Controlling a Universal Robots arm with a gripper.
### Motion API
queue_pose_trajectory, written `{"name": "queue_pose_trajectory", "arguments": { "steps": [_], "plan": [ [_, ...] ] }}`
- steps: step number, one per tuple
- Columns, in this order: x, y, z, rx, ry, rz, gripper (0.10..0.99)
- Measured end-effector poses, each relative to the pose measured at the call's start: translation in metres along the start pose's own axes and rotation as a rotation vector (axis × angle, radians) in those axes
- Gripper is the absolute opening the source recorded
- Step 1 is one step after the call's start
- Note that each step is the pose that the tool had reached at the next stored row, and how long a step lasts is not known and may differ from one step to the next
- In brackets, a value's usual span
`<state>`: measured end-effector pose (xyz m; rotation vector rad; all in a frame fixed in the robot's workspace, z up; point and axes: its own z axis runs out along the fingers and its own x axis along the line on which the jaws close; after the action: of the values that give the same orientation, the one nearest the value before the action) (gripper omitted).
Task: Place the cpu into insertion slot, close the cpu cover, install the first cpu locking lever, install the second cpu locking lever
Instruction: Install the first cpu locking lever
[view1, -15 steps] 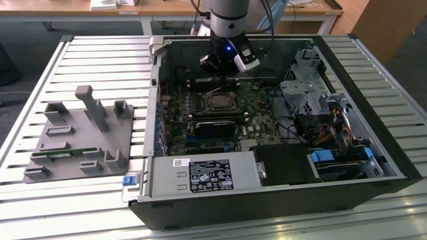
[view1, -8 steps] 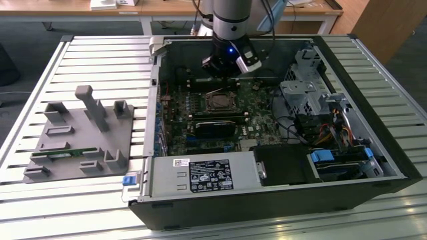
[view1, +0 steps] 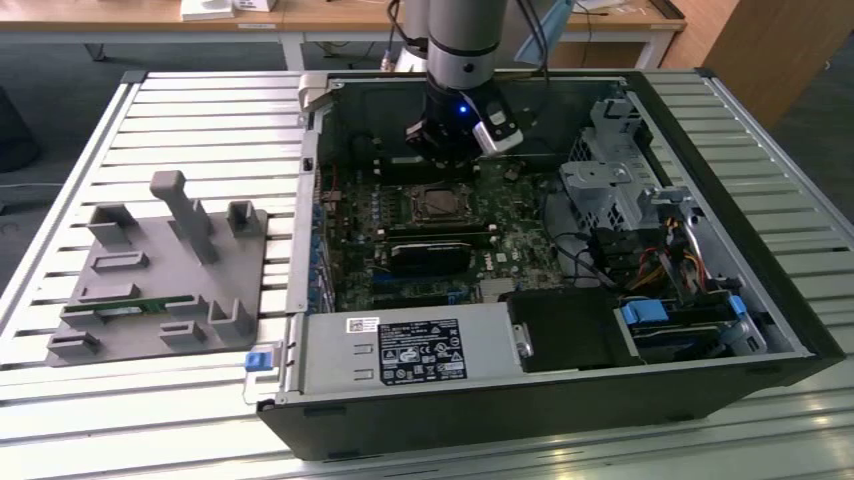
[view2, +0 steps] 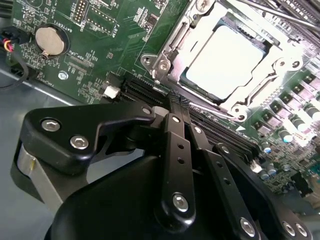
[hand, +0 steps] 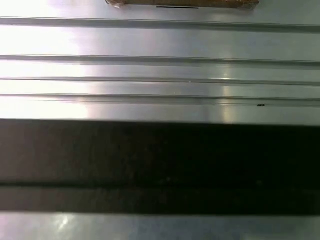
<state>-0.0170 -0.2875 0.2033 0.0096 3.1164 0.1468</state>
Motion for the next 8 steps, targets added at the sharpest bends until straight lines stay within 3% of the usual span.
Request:
{"name": "queue_pose_trajectory", "arguments": {
  "steps": [8],
  "plan": [
    [-0.0002,-0.0002,0.0022,0.0,0.0015,-0.001,0.106]
  ]
}}
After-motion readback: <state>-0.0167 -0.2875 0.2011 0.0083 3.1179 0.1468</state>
